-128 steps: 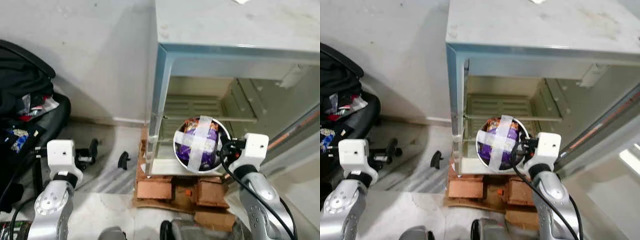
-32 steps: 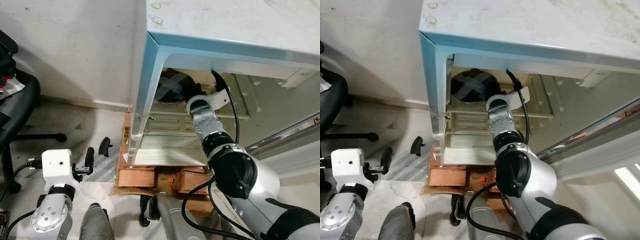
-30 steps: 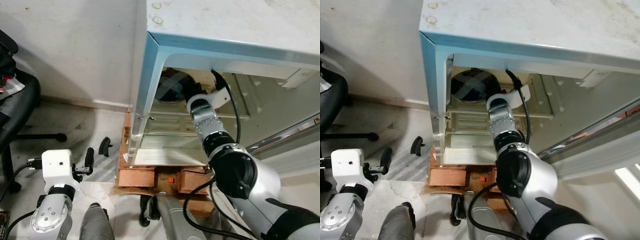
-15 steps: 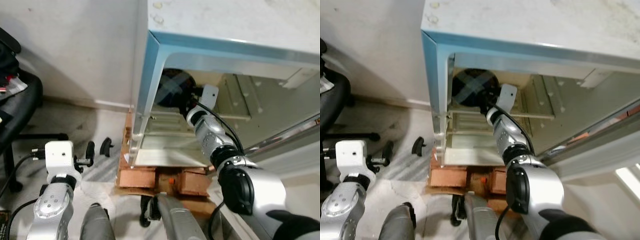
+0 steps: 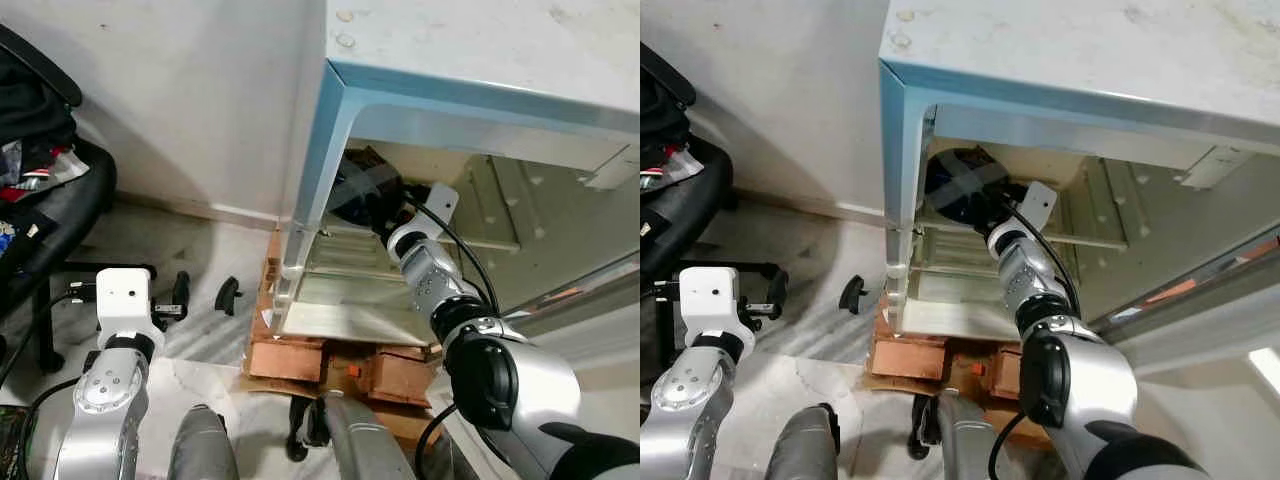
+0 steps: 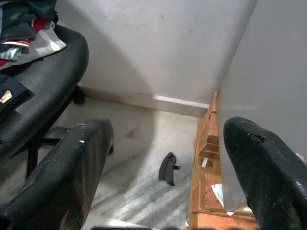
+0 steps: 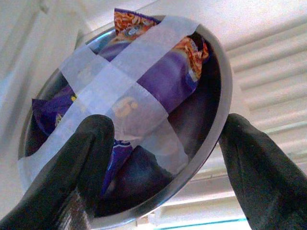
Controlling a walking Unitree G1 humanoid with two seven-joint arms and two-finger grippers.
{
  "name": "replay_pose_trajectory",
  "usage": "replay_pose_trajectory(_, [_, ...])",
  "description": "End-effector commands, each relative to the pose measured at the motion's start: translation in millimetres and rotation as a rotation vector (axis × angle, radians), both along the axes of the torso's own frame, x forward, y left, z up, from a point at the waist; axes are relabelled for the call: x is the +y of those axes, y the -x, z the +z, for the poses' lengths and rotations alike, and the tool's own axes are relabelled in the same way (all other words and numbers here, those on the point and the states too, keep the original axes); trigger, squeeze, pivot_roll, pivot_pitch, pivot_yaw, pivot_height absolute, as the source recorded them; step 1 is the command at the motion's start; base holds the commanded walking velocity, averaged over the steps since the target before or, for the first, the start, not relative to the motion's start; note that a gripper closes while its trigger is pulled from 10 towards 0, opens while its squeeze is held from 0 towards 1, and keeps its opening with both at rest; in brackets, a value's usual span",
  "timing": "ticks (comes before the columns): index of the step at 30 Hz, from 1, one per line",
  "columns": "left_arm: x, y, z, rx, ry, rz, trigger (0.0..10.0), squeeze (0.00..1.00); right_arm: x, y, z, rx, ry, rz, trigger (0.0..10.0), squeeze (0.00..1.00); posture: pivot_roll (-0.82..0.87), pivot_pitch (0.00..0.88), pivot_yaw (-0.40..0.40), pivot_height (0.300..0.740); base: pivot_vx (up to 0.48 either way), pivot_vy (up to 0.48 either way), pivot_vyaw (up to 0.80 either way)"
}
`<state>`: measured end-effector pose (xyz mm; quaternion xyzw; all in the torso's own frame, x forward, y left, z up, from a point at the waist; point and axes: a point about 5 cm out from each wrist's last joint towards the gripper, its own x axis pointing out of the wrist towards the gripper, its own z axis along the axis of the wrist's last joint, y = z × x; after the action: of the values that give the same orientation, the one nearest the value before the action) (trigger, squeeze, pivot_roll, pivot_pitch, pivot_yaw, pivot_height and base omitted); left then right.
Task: Restocking fridge
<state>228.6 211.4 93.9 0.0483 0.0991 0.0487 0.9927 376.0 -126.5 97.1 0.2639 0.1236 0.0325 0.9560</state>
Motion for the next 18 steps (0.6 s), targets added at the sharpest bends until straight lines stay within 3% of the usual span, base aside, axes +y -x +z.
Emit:
replay_pose_trajectory(1, [-1.4,0.7,-5.0,0.016,0.003,-0.009,10.0,0.00,-14.8,-0.9,3.8,-0.042,0.048,-0.053,10.0,0.00,0.17,0.152,-0.142,0.740,0.000,0.000,0.00])
replay_pose_trajectory(3, [-2.3,-1.2,-5.2,0.012,0.003,-0.010,10.0,0.00,-15.6,-2.2,9.0,-0.086,0.153,-0.045,10.0,0.00,0.17,0.145,-0.142,0.740,0.000,0.000,0.00])
replay_pose_trajectory(11, [-1.6,-5.7,-4.0,-0.008,0.000,-0.013,10.0,0.00,-17.1,-5.8,23.6,-0.187,0.244,-0.036,10.0,0.00,0.16,0.132,-0.137,0.740,0.000,0.000,0.00])
replay_pose_trajectory(13, [-0.3,-7.1,-4.0,-0.011,-0.003,-0.013,10.0,0.00,-13.1,-3.7,20.7,-0.202,0.372,0.030,10.0,0.00,0.16,0.128,-0.133,0.740,0.000,0.000,0.00])
replay_pose_trajectory(18, [-1.0,-11.3,-1.7,-0.027,-0.011,-0.026,10.0,0.00,-14.6,1.1,13.1,-0.196,0.361,0.042,10.0,0.00,0.15,0.121,-0.124,0.740,0.000,0.000,0.00])
